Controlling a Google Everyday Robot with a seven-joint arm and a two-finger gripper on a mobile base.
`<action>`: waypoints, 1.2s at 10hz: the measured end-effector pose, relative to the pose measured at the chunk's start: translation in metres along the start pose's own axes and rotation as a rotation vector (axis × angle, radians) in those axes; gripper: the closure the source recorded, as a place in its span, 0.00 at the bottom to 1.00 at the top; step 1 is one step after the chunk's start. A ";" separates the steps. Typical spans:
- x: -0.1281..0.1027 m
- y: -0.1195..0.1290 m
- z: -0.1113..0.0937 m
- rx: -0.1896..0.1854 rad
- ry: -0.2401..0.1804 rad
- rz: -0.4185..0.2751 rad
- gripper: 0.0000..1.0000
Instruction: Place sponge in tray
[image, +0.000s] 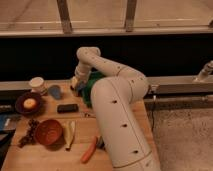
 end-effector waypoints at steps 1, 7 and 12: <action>0.002 -0.001 -0.001 0.006 0.003 0.004 0.91; -0.021 -0.013 -0.060 0.113 -0.097 0.007 1.00; 0.014 -0.052 -0.091 0.195 -0.113 0.157 1.00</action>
